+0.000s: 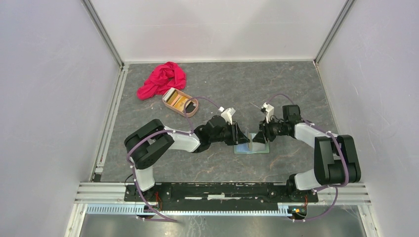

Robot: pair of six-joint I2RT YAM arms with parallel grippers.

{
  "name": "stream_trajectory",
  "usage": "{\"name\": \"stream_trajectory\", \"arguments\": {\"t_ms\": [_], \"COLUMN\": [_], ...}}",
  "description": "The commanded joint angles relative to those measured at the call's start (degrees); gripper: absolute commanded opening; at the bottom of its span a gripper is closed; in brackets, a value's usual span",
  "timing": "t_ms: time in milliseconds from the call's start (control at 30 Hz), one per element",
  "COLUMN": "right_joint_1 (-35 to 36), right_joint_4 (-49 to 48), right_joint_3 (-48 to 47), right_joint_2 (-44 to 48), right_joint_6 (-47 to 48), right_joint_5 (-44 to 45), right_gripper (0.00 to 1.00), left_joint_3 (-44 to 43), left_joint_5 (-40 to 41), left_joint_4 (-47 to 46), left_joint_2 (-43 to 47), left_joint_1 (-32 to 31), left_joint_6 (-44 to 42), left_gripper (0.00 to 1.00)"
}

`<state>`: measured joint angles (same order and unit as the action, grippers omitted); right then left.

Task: Put the credit cards into the card holder
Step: Turn over the card slot in the card holder.

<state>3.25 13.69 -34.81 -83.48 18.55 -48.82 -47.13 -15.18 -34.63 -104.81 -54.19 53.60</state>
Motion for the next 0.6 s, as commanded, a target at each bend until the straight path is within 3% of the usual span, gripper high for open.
{"name": "stream_trajectory", "arguments": {"t_ms": [0,167,567], "right_joint_1": [-0.65,-1.11,-2.53], "right_joint_4": [-0.10,1.15,0.64], "right_joint_3": [0.08,0.76,2.07], "right_joint_2": [2.89,4.65,4.82], "right_joint_6": [2.29,4.22,3.09], "right_joint_5": [-5.32,-8.41,-16.96], "right_gripper": [0.53,0.76,0.82], "left_joint_3": [-2.80,-3.90,-4.55], "left_joint_5": [-0.55,0.06,0.24], "left_joint_4": [-1.63,0.23,0.30], "left_joint_2": [-1.00,-1.46,-3.03], "left_joint_1": [-0.39,-0.39,-0.39], "left_joint_6": [0.89,0.46,0.54], "left_gripper": [0.34,0.34,0.32]}}
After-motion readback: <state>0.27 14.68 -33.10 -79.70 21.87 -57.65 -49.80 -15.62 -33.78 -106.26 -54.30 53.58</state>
